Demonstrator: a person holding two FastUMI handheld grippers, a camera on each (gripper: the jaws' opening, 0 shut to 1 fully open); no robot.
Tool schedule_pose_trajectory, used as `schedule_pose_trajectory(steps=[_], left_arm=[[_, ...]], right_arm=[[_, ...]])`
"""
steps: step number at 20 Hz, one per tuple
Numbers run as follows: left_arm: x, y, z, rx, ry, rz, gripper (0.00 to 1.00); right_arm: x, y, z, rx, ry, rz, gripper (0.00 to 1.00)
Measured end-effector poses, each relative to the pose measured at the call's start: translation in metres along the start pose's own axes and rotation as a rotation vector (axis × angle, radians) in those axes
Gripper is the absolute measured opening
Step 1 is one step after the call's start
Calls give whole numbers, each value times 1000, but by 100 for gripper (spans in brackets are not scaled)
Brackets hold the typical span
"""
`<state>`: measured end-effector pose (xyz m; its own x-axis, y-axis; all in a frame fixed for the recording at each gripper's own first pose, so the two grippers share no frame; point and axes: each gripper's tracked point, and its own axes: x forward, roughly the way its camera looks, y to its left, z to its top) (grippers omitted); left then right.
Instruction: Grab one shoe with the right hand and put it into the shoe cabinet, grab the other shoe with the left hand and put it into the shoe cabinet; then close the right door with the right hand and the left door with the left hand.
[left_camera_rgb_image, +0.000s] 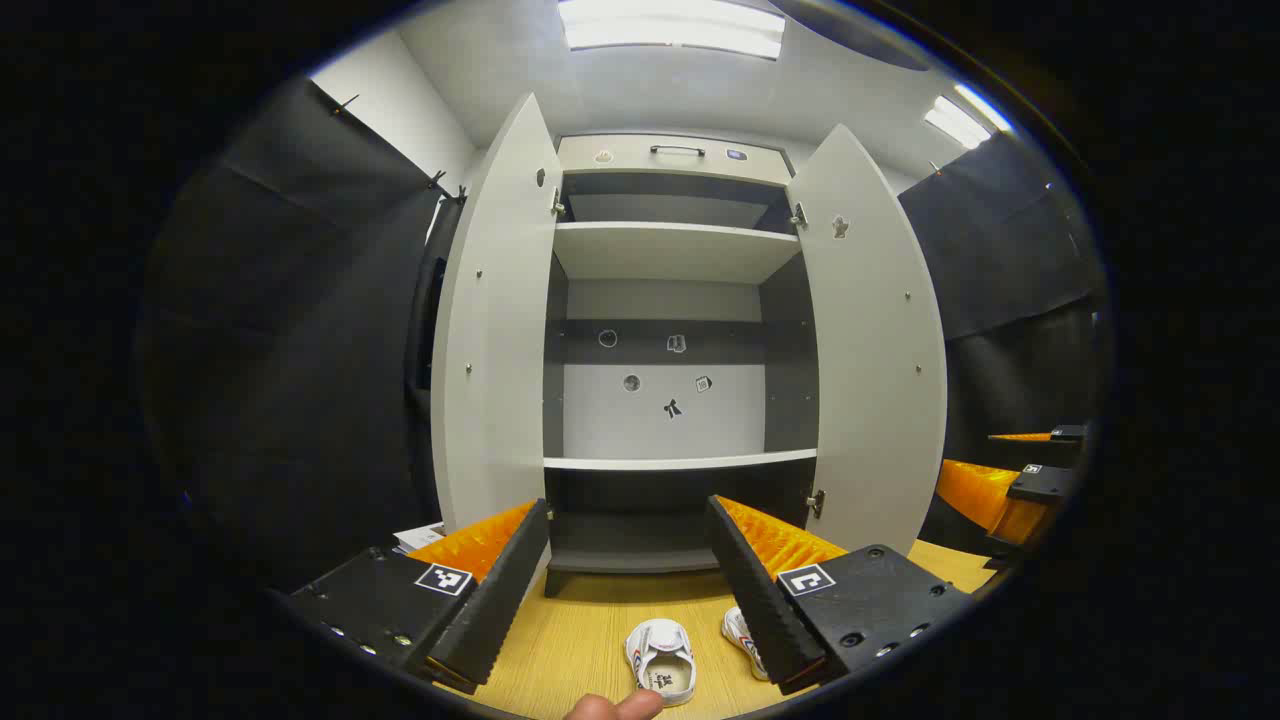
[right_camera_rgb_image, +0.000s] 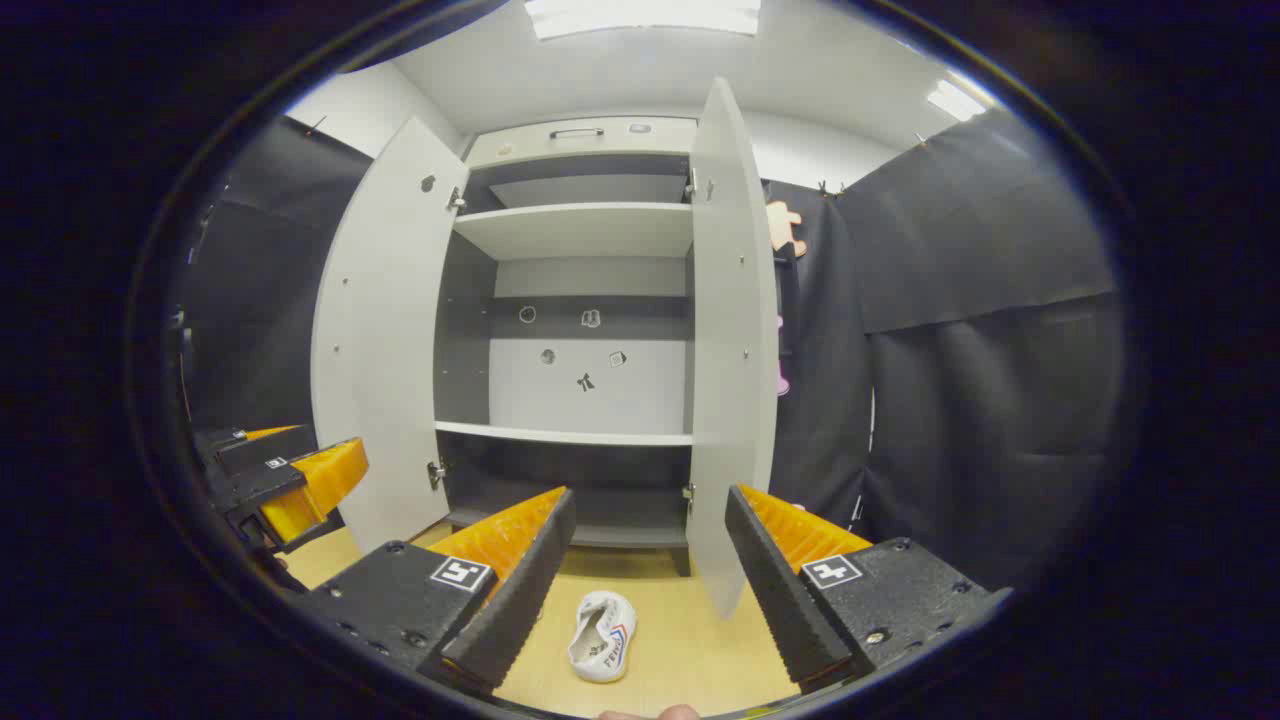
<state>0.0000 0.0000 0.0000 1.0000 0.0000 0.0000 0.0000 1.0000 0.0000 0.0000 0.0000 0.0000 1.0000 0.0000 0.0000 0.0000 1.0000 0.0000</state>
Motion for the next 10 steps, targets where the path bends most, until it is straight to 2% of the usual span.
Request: schedule_pose_trajectory(steps=[10], left_arm=[[1,0,-3,-9,16,-11,95]], right_arm=[[-7,2,2,-2,-7,0,98]])
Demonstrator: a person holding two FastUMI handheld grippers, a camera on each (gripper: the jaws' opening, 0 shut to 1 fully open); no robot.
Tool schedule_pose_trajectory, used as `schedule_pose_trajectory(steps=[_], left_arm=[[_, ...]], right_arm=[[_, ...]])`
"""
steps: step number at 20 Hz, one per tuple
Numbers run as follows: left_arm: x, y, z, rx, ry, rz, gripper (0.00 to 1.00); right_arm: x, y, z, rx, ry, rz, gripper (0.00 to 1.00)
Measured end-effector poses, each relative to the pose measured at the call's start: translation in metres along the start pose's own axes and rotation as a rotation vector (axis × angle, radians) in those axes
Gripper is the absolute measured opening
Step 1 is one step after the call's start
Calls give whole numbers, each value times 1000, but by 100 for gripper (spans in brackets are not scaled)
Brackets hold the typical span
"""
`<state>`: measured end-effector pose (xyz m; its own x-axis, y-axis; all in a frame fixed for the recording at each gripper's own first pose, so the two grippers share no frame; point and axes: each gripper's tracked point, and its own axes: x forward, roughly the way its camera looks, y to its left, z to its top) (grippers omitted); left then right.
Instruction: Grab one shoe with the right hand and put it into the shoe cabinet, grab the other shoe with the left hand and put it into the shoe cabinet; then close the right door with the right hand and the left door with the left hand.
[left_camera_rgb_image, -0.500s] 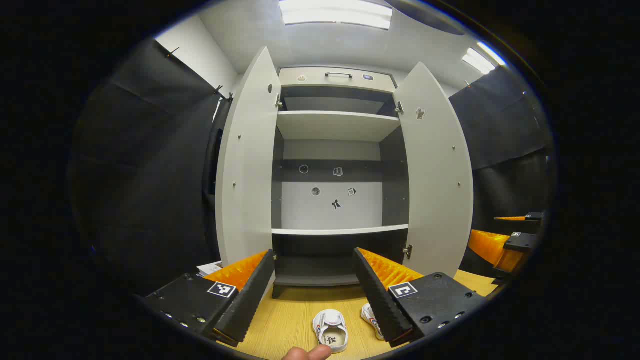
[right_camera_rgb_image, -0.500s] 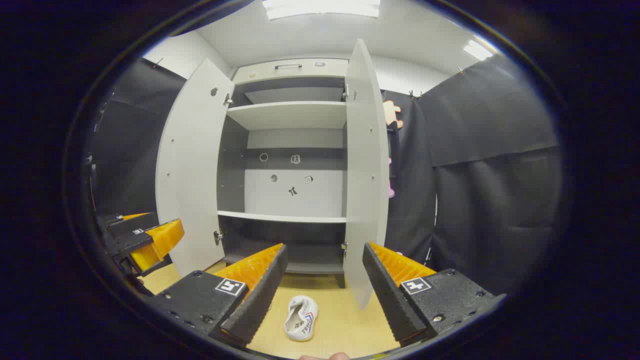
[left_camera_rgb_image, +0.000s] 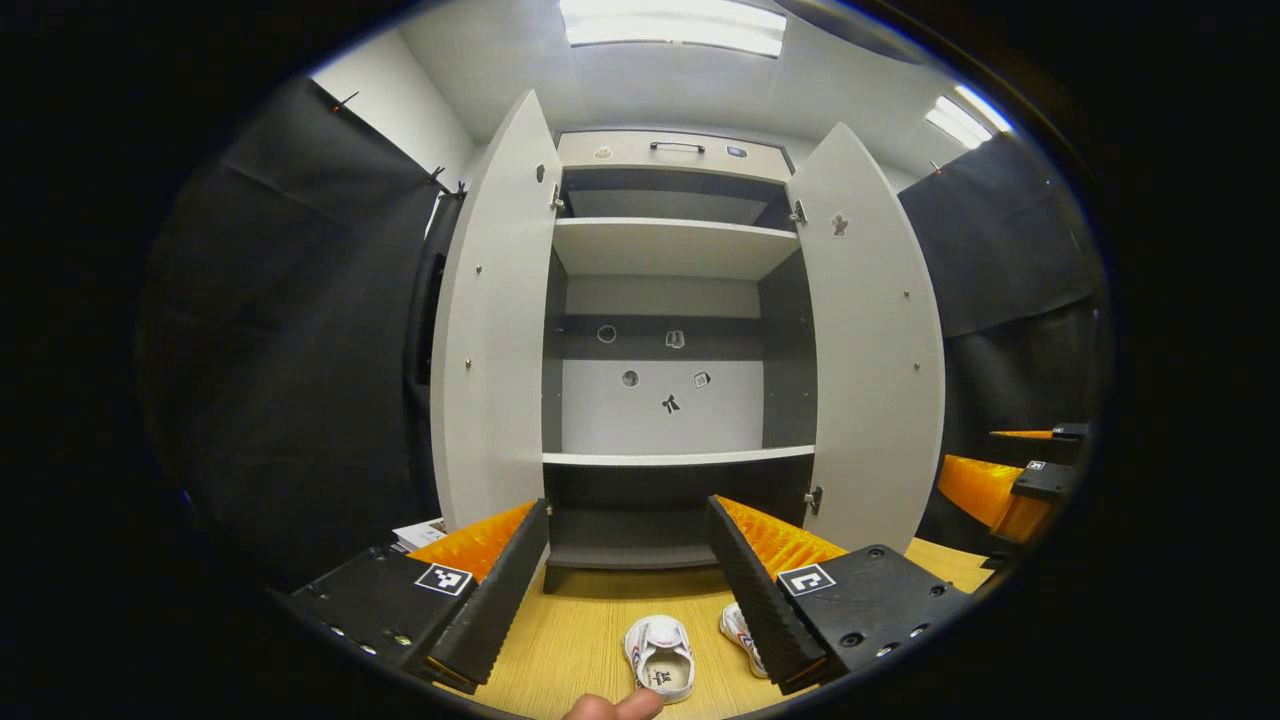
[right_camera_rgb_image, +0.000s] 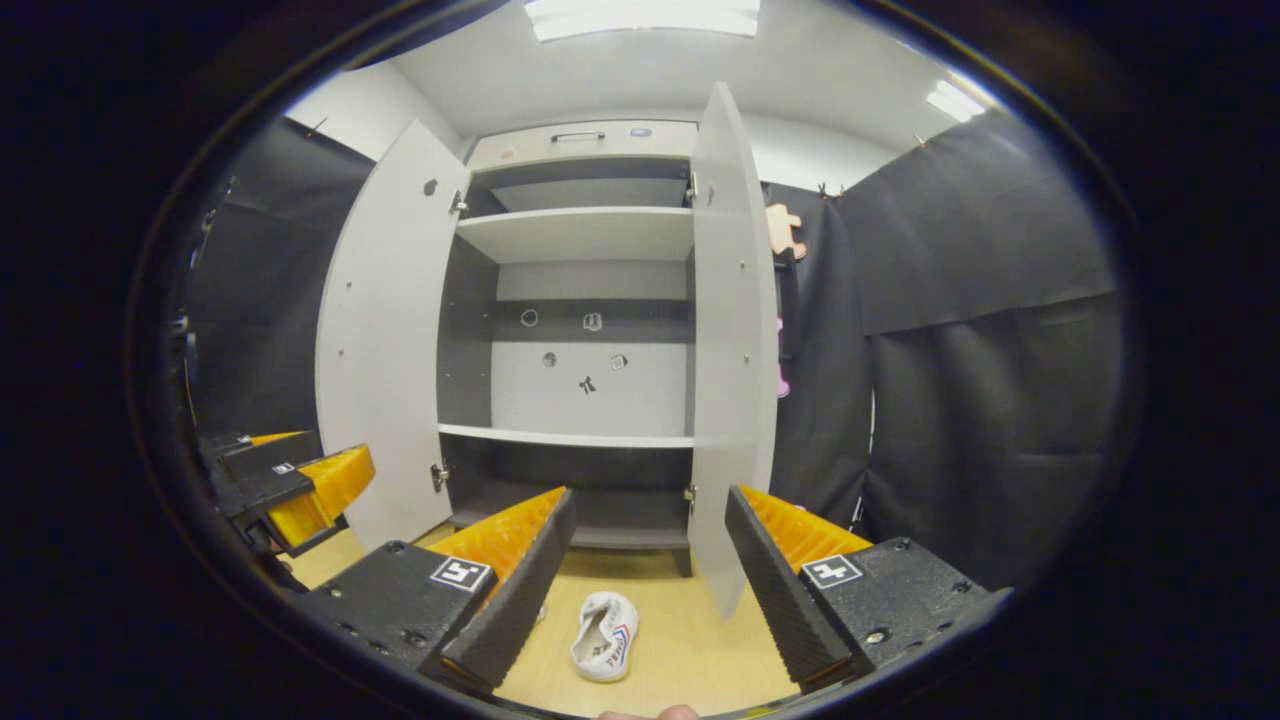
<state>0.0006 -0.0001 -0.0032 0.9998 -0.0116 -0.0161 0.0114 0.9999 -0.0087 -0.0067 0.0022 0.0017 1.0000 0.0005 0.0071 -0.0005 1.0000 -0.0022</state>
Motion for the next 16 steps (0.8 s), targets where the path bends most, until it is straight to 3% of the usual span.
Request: schedule_pose_trajectory(steps=[10,13,16], left_arm=[[-1,12,2,3,-11,20,95],[-2,14,4,-15,-6,16,95],[-2,22,7,-25,-17,21,95]], right_arm=[[6,13,-3,-2,9,11,98],[14,21,-15,7,38,28,94],[25,36,-40,7,94,59,98]])
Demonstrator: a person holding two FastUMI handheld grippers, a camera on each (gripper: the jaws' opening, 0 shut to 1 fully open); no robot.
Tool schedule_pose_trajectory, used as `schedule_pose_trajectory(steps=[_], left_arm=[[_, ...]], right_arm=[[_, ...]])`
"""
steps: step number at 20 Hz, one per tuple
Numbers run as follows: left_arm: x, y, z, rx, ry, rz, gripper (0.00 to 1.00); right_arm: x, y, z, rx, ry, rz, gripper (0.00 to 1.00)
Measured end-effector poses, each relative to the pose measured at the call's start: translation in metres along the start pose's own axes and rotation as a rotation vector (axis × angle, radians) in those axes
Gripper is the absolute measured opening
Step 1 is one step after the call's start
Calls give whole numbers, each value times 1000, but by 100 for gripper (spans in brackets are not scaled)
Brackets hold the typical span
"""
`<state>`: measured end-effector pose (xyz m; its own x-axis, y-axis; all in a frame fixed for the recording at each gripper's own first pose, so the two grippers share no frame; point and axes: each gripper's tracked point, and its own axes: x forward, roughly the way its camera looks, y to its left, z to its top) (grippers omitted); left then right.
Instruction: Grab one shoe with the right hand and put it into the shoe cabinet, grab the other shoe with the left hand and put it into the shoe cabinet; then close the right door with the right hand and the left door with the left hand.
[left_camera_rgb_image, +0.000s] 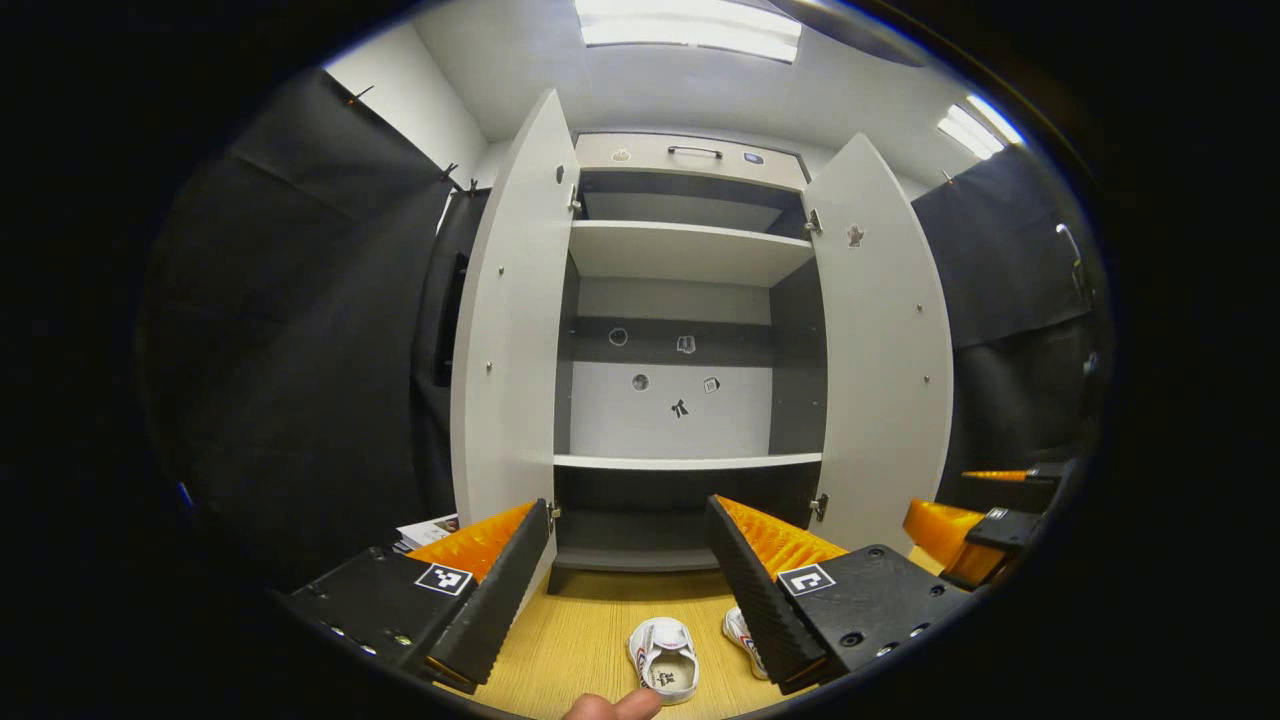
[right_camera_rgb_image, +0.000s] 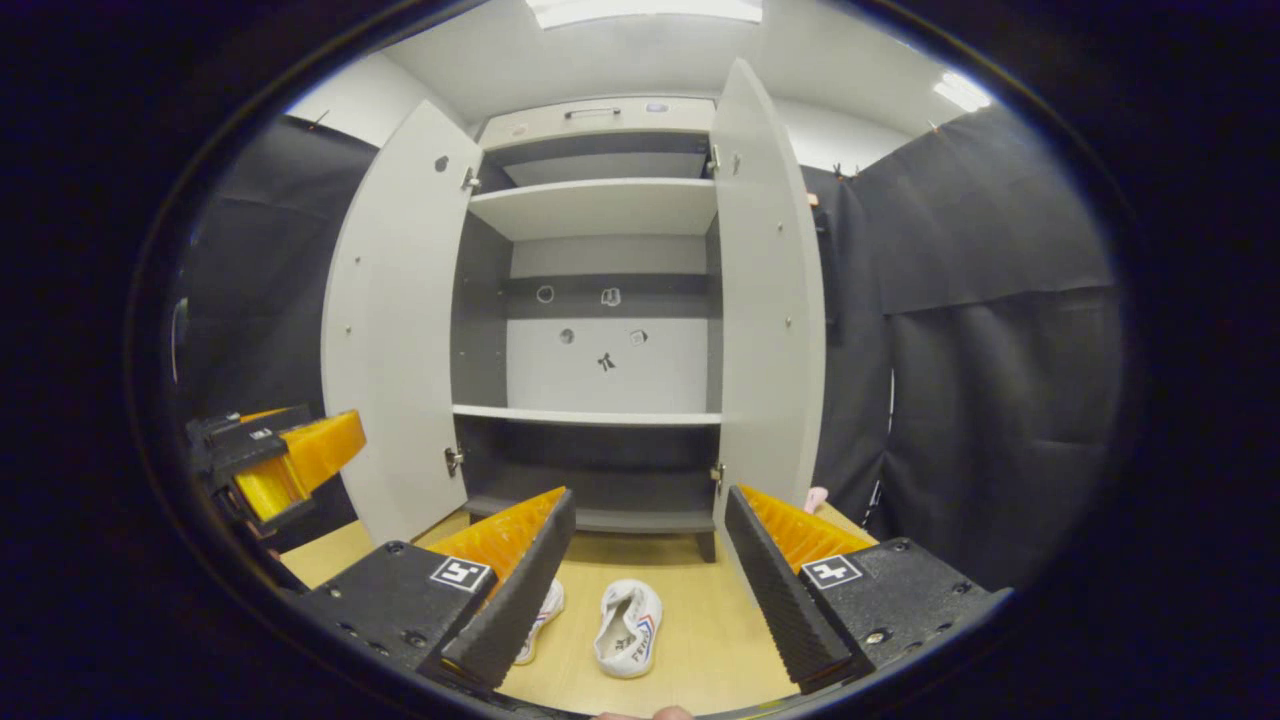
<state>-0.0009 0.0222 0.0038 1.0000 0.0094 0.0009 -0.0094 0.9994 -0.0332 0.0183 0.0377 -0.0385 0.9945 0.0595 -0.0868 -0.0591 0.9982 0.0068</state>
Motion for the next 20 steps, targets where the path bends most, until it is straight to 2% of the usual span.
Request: schedule_pose_trajectory(steps=[12,14,15,17,20], left_arm=[[-5,50,-24,15,53,83,95],[-4,59,-26,11,58,97,95],[-3,63,-27,9,61,104,95],[-3,69,-29,8,69,113,95],[-1,78,-33,11,78,130,95]], right_arm=[[65,54,-163,4,372,124,98],[75,58,-188,14,427,132,96],[79,59,-201,18,460,131,91],[85,57,-225,28,523,123,87],[97,53,-253,42,595,103,83]])
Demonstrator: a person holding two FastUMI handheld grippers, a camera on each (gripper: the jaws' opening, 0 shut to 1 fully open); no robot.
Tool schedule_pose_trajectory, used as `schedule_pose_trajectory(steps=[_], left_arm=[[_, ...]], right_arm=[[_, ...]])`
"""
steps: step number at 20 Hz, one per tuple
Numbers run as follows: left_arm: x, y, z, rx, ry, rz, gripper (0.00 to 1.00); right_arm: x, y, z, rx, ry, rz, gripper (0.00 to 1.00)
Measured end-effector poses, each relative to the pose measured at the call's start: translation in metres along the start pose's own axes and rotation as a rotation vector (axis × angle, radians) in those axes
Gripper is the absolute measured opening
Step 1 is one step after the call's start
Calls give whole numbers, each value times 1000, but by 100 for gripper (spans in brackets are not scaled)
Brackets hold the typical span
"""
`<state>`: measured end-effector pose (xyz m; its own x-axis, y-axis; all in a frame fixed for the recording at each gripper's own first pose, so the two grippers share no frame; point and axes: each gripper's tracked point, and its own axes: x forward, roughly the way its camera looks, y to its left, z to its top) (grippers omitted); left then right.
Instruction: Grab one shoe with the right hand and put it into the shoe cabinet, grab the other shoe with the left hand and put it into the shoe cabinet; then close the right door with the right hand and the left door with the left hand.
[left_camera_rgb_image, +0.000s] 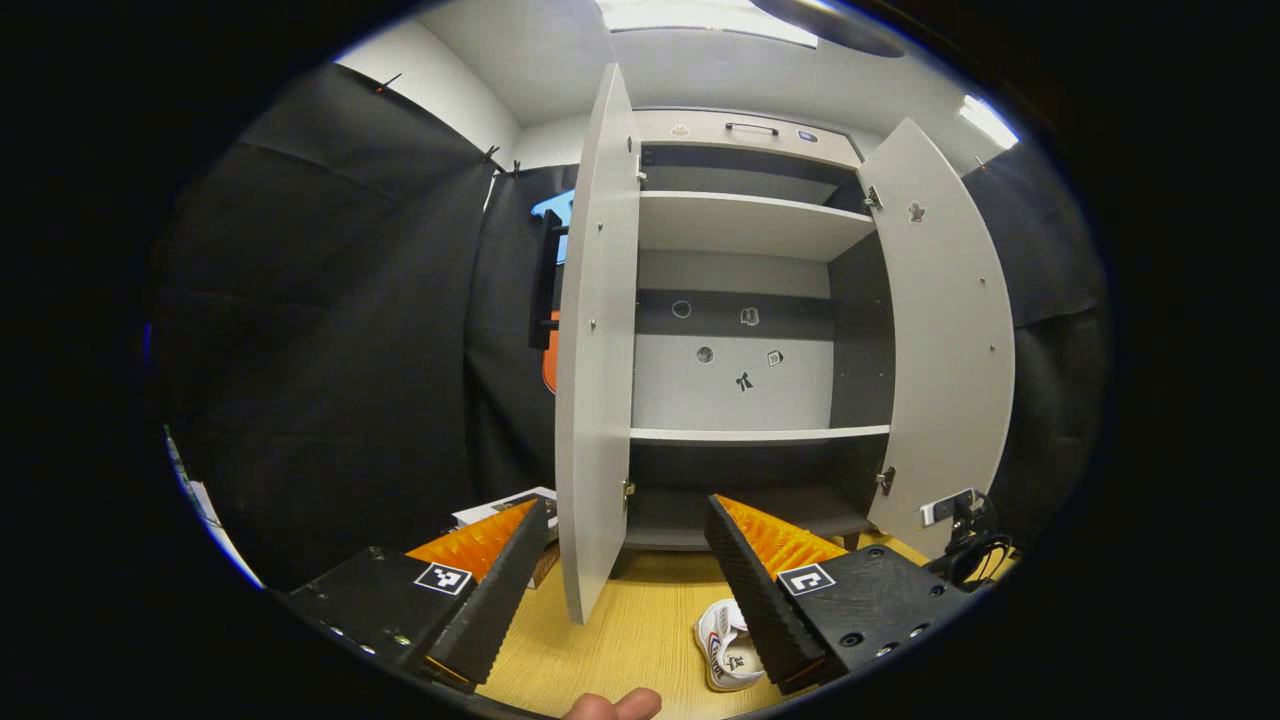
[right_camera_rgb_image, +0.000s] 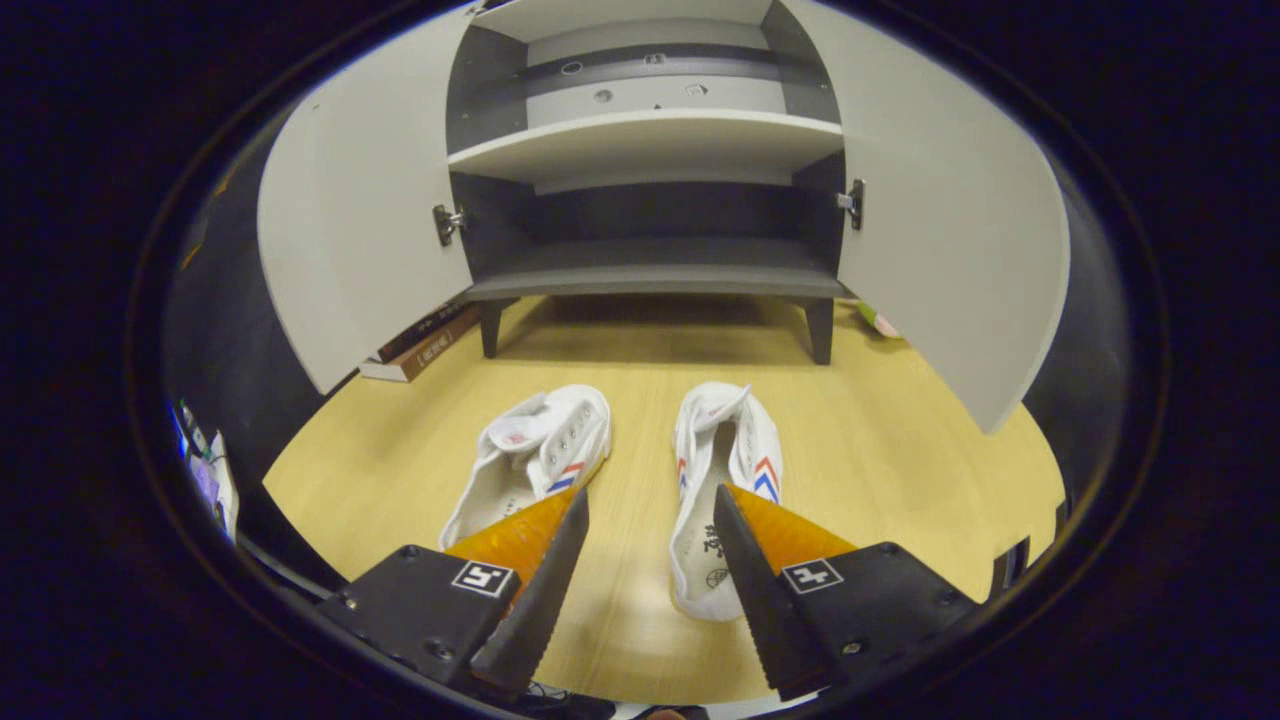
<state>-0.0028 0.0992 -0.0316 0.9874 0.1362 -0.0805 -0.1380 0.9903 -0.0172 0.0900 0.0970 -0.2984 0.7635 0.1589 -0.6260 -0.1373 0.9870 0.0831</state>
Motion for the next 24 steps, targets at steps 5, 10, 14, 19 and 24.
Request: schedule_pose_trajectory(steps=[5,10,14,19,24], left_arm=[[7,8,-11,-4,31,17,95],[14,17,-15,9,44,39,95],[16,17,-21,-2,60,41,95],[17,8,-29,-24,79,24,95],[17,-14,-31,-28,79,-14,95]], right_arm=[[40,-8,-16,30,84,-27,63],[65,-13,-11,-4,91,-60,30],[70,-24,-9,-59,59,-97,21],[60,-32,13,-168,-60,-110,4],[4,-23,65,-181,-206,-81,3]])
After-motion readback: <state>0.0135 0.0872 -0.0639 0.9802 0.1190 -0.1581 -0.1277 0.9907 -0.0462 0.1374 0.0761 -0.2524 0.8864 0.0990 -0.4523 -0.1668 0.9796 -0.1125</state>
